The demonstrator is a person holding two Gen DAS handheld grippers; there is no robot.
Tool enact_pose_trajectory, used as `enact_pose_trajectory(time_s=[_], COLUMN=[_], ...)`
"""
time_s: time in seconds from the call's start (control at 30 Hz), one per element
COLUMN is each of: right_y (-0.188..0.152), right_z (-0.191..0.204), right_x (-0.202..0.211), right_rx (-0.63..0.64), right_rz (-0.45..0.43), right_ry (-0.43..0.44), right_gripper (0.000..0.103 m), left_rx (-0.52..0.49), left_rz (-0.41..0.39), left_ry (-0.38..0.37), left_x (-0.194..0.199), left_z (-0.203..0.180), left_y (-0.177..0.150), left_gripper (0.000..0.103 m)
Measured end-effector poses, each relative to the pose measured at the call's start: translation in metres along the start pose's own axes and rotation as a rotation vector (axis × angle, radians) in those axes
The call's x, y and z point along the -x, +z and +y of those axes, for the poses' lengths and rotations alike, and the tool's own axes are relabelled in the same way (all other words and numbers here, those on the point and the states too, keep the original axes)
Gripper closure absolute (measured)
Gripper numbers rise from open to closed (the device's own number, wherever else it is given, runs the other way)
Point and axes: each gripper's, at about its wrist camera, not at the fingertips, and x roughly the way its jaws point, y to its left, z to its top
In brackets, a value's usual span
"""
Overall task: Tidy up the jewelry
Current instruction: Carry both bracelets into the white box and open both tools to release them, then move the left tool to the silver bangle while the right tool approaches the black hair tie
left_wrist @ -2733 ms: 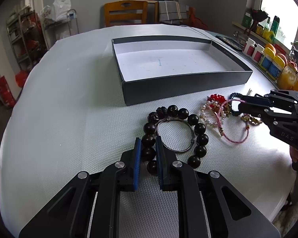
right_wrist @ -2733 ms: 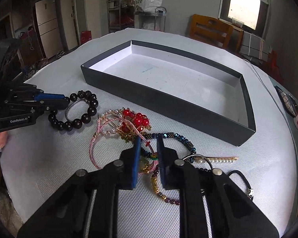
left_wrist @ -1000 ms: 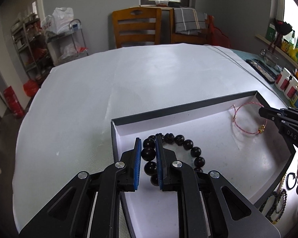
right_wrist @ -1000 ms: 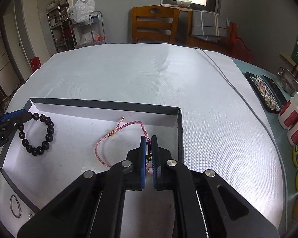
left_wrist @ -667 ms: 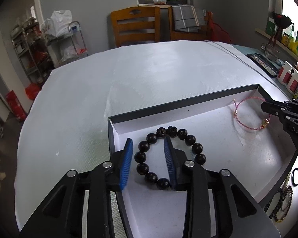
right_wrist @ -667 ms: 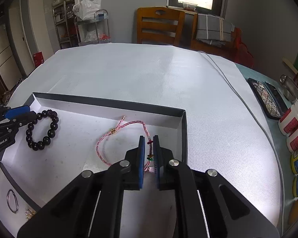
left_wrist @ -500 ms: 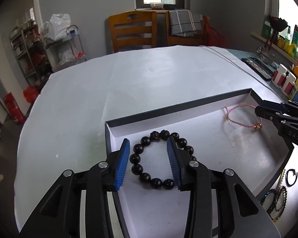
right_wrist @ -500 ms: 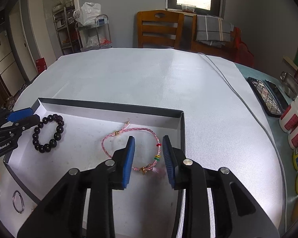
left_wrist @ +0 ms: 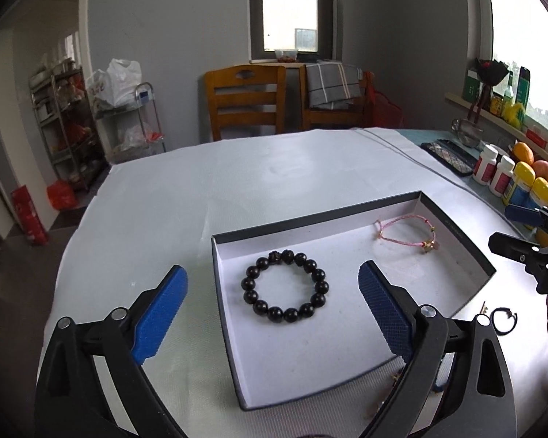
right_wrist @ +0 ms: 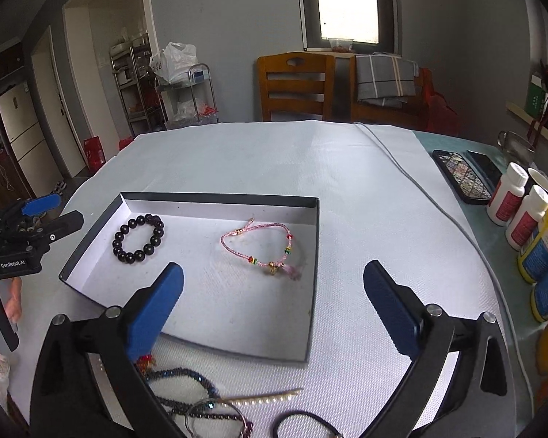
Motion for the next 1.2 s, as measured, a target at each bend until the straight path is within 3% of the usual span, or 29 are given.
enact_pose_trajectory(time_s=[0.33,0.57,0.83,0.97,1.2], right_y=[-0.038,-0.063,-0.096,-0.109,-0.122], right_z=[-0.012,-0.013,-0.012,-0.016,-0.024], right_x=[0.053,0.072,0.077,0.071,0.049], right_rx=[0.031,0.068,0.112,0.115,0.095], right_rz=[-0.045,-0.038,0.017,0.048,0.123], right_ry=[-0.061,-0.095,-0.116,-0.126,-0.114], right_gripper=[0.006,0.006,0.006,0.006,0.006], left_rx=[-0.011,-0.038,-0.092,-0.074,-0.096], left_rz=[-0.021,0.025,0.047,0.089,0.146], left_ry=[-0.014,-0.012,0.023,-0.019,-0.014], left_x=[0.049,0.059,0.063,0.056,0.044], left_z=[0.004,0.002,-0.006,-0.008,-0.016], left_y=[-0.035,-0.071,-0.102,-0.112,-0.125], left_gripper=[0.005,0.005,0.005,0.005,0.005])
